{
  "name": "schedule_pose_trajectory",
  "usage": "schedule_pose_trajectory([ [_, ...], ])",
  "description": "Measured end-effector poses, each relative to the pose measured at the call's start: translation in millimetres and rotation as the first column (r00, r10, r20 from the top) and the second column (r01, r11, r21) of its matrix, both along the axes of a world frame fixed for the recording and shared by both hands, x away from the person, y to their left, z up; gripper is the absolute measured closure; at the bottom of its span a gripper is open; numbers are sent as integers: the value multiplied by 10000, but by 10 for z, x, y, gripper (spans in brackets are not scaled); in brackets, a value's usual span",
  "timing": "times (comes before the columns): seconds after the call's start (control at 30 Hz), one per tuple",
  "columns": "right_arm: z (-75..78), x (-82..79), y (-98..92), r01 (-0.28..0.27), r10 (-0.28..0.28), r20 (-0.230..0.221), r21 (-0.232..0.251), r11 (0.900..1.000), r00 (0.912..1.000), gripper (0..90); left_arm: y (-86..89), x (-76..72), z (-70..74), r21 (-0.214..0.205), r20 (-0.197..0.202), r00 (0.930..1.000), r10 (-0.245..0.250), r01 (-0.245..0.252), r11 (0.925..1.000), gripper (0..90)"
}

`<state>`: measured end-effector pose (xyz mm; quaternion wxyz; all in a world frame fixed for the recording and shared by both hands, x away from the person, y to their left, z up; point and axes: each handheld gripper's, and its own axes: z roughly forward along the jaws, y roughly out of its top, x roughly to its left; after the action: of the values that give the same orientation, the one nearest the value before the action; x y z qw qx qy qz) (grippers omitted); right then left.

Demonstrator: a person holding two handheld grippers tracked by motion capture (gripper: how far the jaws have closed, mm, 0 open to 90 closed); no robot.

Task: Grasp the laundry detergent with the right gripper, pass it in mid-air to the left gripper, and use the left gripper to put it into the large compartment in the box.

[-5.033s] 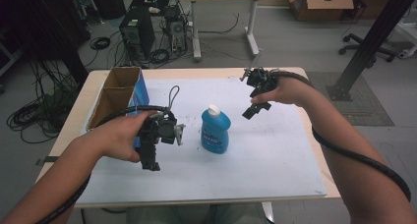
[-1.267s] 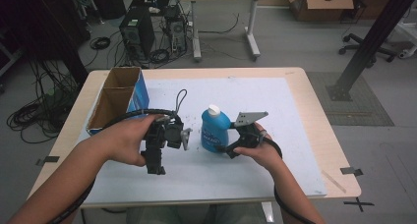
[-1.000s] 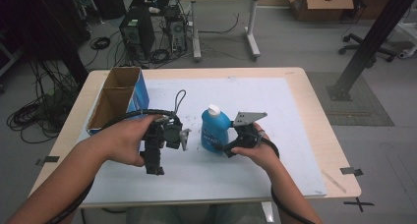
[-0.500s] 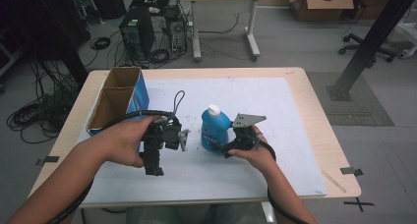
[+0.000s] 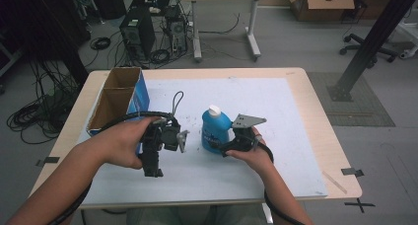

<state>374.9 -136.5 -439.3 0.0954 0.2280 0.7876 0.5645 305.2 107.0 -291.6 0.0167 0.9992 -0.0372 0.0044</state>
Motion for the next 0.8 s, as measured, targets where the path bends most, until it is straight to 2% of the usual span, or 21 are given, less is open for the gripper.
schedule_pose_trajectory([
  [0.47, -14, 13, 21, 300, -301, 119, 85, 9995, 9995, 128, 17, -10, 1, -5, 35, 10000, 35, -35, 10000, 2],
  [0.8, -8, 0, 19, 237, -239, 171, 75, 9997, 9996, 174, 1, -9, -7, 30, 25, 10000, 15, -15, 10000, 2],
])
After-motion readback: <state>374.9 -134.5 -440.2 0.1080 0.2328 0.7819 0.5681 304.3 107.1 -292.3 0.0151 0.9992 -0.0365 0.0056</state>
